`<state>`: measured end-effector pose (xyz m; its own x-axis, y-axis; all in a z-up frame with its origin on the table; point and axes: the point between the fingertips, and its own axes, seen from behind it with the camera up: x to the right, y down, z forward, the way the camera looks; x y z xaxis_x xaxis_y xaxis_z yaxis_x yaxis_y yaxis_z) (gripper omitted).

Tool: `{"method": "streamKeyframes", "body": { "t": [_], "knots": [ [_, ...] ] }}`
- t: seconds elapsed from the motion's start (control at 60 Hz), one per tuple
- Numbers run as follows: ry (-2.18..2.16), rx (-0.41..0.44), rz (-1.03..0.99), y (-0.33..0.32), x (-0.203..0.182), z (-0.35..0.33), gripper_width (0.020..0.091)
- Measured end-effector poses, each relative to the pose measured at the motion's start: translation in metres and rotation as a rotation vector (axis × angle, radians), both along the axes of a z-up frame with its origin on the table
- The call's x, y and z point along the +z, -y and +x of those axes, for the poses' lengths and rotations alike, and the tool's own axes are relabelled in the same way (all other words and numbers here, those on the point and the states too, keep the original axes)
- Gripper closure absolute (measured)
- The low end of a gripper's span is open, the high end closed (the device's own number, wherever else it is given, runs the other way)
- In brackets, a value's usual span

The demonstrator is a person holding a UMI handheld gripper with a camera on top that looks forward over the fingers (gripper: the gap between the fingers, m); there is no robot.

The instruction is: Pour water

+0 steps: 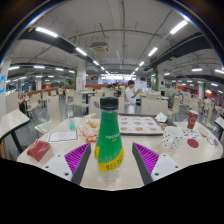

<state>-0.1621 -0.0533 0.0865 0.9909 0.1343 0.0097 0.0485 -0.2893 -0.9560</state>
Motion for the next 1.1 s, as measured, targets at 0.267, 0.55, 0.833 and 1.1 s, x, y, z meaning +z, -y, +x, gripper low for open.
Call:
{"method": "streamKeyframes", "body": {
  "t": [0.267, 0.55, 0.833, 1.1],
  "knots": [
    [0.079, -0.083, 0.041, -0.040, -0.013, -0.001, 0.0625],
    [-0.035, -0.010, -0.053, -0.048, 0.013, -0.007, 0.0716],
    [-1.036, -0.099, -0.220, -0.117, 0.081, 0.043, 0.0718],
    [-2.036, -0.097, -0.537, -0.130, 0.076, 0.083, 0.0720]
  ]
}}
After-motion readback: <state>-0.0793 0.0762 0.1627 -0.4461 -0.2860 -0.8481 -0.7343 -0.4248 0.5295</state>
